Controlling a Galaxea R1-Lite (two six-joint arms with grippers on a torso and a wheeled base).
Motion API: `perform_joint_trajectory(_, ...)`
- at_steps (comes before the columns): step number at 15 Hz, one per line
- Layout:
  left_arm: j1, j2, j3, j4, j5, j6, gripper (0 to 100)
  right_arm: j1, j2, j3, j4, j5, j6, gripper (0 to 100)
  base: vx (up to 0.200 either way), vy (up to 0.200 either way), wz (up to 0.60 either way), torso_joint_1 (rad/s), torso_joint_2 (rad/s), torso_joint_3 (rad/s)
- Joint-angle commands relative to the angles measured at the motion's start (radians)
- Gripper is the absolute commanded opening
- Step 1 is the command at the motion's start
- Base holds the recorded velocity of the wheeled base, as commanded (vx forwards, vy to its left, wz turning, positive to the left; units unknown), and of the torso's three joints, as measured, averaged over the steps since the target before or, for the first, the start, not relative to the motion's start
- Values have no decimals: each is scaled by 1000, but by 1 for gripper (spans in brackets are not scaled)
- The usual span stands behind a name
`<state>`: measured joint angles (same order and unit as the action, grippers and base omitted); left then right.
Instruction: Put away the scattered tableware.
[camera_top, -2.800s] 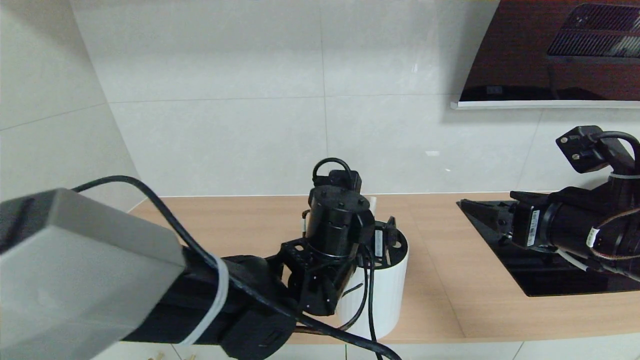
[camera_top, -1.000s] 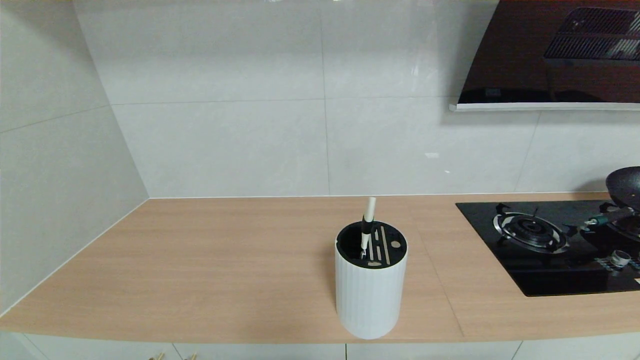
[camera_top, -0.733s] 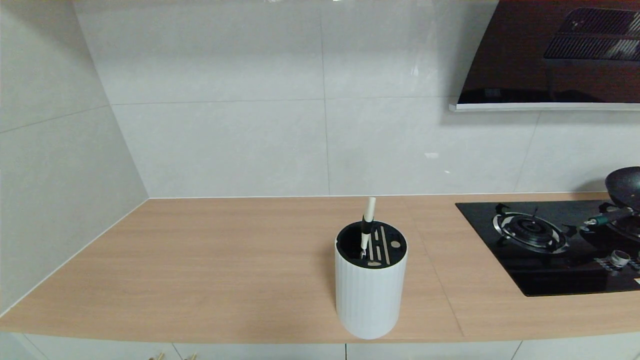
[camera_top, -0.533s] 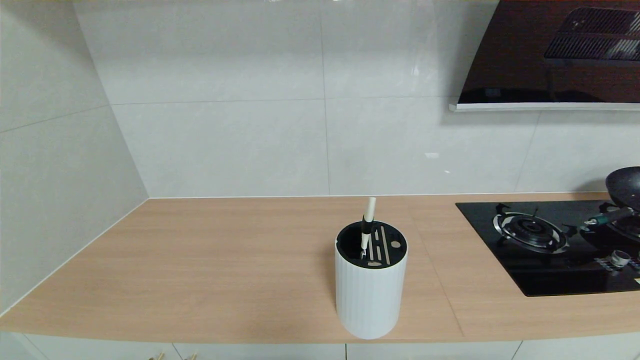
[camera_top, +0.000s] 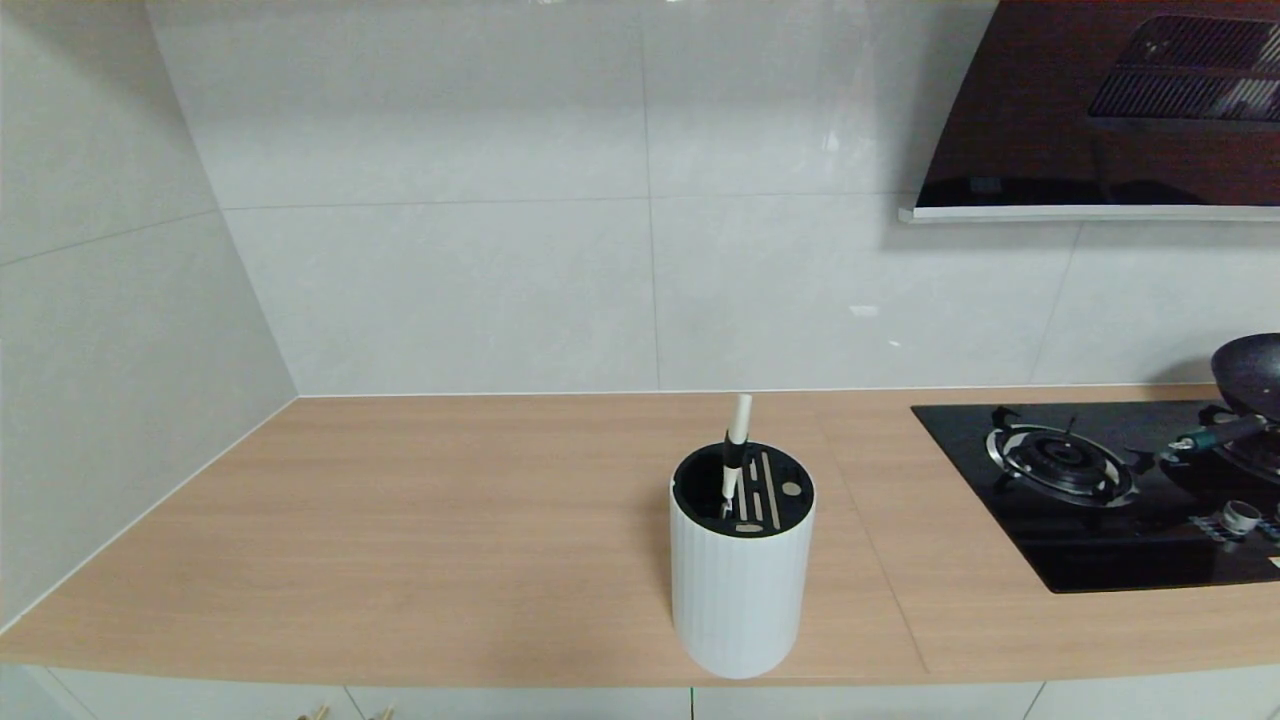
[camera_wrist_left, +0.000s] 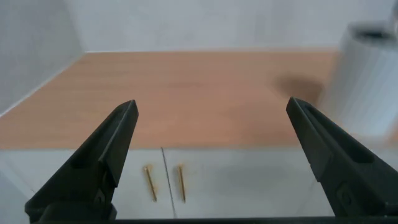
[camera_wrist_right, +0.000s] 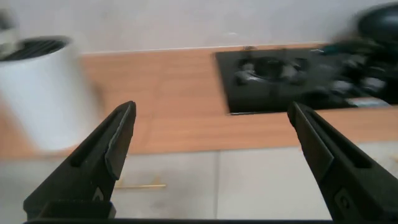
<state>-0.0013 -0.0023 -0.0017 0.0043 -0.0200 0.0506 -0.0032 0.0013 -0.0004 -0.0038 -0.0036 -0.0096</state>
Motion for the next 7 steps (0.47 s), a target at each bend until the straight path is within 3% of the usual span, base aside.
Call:
perform_joint_trajectory(1, 0, 2, 2, 2, -1, 5, 100, 0, 0, 0, 5, 1, -1, 100, 0, 0, 0, 0, 0, 0)
perform_joint_trajectory(5, 0, 2, 2, 2, -1, -11, 100, 0, 0, 0, 5, 1, -1, 100, 0, 0, 0, 0, 0, 0)
perform_joint_trajectory(7, 0, 2, 2, 0, -1, -45, 100, 0, 0, 0, 5, 1, -1, 100, 0, 0, 0, 0, 0, 0)
